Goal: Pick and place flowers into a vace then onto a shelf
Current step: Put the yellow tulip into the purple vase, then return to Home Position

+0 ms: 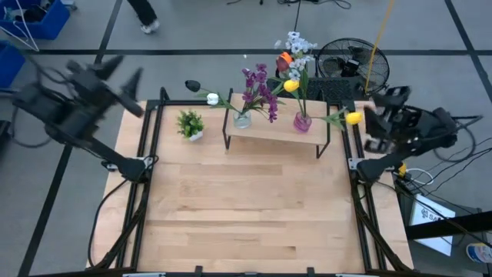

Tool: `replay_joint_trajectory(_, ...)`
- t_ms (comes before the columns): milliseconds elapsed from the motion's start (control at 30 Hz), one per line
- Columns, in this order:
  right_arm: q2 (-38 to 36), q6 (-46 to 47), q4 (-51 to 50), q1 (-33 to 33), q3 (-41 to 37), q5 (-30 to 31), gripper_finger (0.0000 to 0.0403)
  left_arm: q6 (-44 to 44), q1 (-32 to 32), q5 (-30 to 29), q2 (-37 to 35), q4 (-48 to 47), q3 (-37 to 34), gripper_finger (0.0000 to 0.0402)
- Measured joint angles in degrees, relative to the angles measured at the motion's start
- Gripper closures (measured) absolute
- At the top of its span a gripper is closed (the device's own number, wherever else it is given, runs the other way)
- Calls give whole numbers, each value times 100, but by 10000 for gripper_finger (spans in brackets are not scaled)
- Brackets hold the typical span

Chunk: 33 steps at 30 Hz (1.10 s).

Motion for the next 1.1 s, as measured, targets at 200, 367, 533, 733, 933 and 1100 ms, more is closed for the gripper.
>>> replay_joint_trajectory(200, -907, 2563, -3430, 417, -11, -1341, 224, -1175, -341, -684, -1062, -1503, -162, 147)
replay_joint_trajectory(367, -1331, 3818, -4742, 441, -29, -1421, 240, -4028, -746, 245, -2084, -4620, -596, 146)
replay_joint_trajectory(533, -1527, 4435, -4880, 434, -323, -1145, 249, -7351, -963, 3531, -2870, -6648, -1411, 147)
replay_joint_trajectory(733, -1507, 4622, -4408, 434, -1171, -557, 244, -8004, -976, 5051, -2931, -6026, -3046, 147)
replay_joint_trajectory(933, -1898, 4137, -3340, 434, -2210, -760, 242, -7738, -974, 4333, -2939, -5053, -4399, 147)
replay_joint_trajectory(1100, -2677, 4197, -3280, 434, -2746, -1029, 242, -7645, -970, 4334, -3400, -4912, -4843, 147)
